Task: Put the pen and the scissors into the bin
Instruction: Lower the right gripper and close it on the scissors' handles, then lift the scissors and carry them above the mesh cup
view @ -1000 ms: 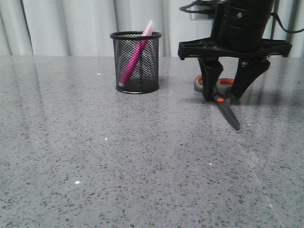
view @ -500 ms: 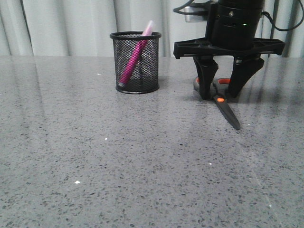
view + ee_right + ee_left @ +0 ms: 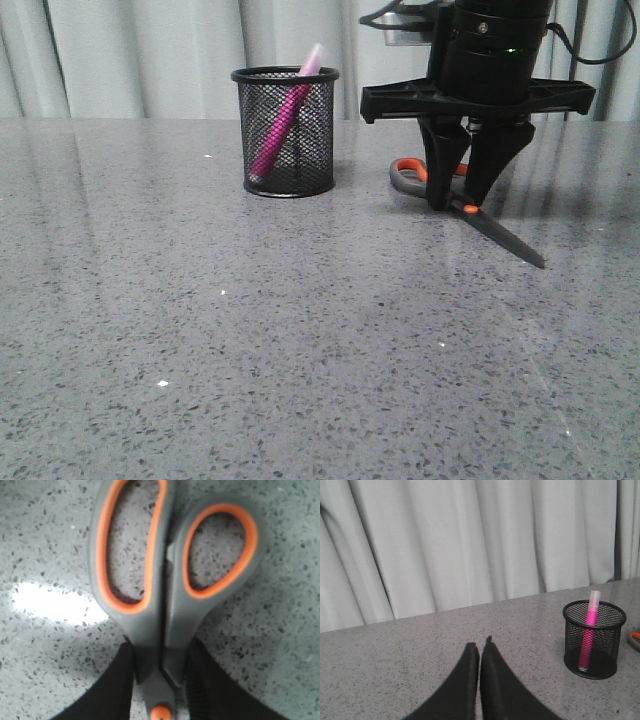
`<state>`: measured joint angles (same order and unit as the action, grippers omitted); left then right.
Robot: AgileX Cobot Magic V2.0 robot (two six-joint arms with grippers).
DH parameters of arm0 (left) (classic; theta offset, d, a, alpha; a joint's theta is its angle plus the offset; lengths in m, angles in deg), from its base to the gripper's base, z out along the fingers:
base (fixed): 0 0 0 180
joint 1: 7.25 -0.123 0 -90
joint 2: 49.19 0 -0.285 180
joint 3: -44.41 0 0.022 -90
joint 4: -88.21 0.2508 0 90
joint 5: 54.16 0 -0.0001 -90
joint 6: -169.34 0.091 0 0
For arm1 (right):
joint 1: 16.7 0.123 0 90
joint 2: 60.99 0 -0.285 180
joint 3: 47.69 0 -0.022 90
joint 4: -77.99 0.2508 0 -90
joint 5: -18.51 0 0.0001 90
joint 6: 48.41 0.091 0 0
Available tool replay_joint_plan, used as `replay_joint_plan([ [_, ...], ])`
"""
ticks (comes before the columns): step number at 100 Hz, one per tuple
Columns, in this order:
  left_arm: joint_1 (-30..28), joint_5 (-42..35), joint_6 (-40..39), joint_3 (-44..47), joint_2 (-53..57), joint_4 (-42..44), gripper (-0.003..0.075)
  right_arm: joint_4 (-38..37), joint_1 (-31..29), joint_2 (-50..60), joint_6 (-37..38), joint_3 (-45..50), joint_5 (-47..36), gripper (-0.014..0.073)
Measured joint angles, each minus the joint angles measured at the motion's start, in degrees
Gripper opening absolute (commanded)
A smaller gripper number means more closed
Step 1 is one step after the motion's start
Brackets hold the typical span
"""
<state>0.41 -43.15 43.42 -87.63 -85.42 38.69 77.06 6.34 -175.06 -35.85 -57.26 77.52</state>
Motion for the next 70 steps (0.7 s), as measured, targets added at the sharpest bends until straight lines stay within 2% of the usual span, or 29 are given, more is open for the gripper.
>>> replay_joint_plan([
  [20, 0.00, 0.00, 0.00, 0.00, 0.00, 0.00, -0.0022, 0.00, 0.00, 1.65, -1.63, 0.10, -2.82, -0.0074],
  [36, 0.00, 0.00, 0.00, 0.00, 0.00, 0.00, -0.0022, 0.00, 0.00, 7.83, -1.96, 2.11, -7.73, -0.0074],
  [50, 0.00, 0.00, 0.00, 0.00, 0.00, 0.00, -0.0022, 0.00, 0.00, 15.76, -2.06, 9.22, -18.80, -0.0074],
  [70, 0.00, 0.00, 0.00, 0.00, 0.00, 0.00, -0.0022, 1.54, 0.00, 25.48, -2.06, 20.54, -40.57, -0.0074],
])
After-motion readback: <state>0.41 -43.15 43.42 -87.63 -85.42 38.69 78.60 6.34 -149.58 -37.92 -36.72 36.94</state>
